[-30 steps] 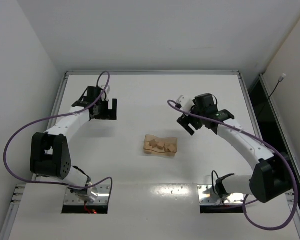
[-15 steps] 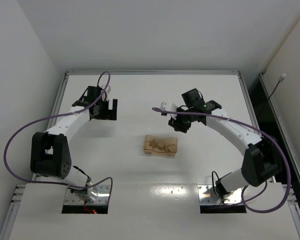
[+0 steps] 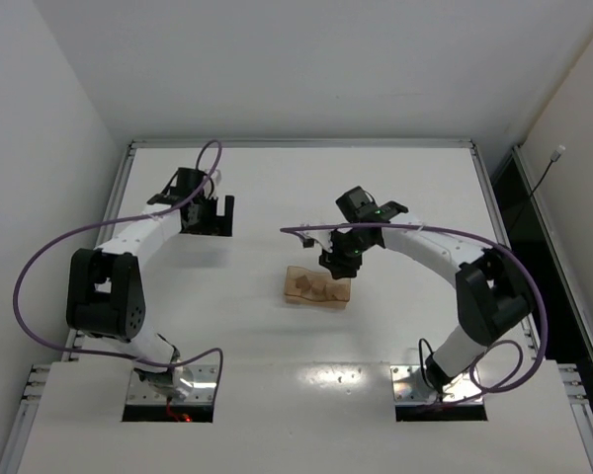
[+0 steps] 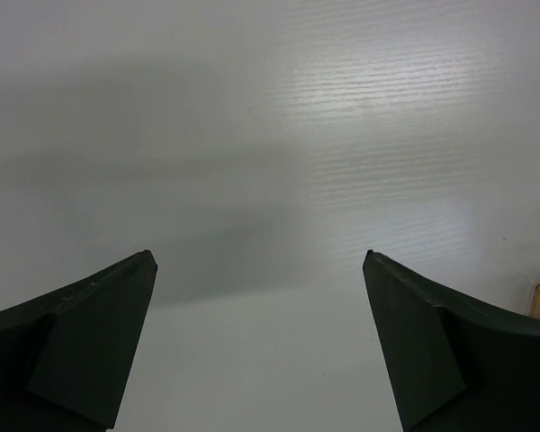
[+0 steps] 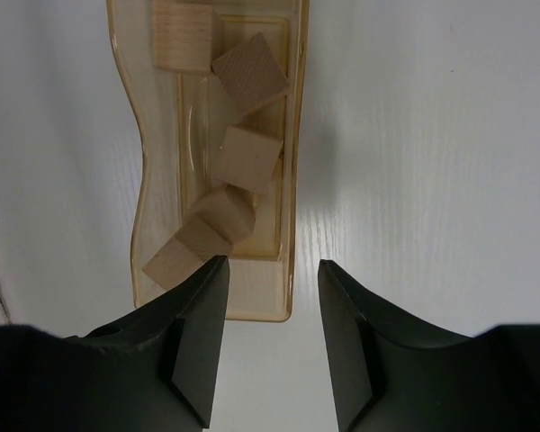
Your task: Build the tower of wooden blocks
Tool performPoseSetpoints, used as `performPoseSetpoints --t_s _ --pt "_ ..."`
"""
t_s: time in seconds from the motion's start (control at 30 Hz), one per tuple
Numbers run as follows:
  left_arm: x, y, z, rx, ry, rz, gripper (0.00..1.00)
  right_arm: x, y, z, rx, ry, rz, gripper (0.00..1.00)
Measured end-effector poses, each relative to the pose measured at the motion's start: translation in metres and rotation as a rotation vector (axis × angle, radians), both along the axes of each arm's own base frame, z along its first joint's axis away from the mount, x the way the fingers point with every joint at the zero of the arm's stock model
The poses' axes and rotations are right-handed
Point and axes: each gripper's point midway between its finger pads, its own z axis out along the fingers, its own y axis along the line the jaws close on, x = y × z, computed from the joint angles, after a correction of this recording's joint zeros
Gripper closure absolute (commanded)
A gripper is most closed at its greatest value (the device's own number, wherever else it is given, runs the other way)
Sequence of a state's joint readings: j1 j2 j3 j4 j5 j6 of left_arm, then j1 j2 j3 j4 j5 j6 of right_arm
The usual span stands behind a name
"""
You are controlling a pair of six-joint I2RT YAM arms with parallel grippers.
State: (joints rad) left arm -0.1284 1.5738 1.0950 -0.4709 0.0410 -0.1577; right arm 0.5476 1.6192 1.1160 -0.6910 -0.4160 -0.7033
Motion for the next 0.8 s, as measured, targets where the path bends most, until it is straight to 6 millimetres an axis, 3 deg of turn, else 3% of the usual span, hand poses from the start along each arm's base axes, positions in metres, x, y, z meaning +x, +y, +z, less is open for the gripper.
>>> performPoseSetpoints --t_s 0.23,0.77,0.8 --pt "0.005 -0.001 0.001 0.001 0.004 0.0 0.01 -0.003 0.003 -0.022 -0.031 0.047 0.012 0.6" --pt "0.007 -0.001 -0.008 0.006 0.031 0.001 0.01 0.011 0.004 -0.042 -0.071 0.022 0.003 0.7" --pt "0.007 0.0 -0.008 0.007 0.033 0.002 0.01 0.011 0.003 -0.045 -0.077 0.025 0.002 0.74"
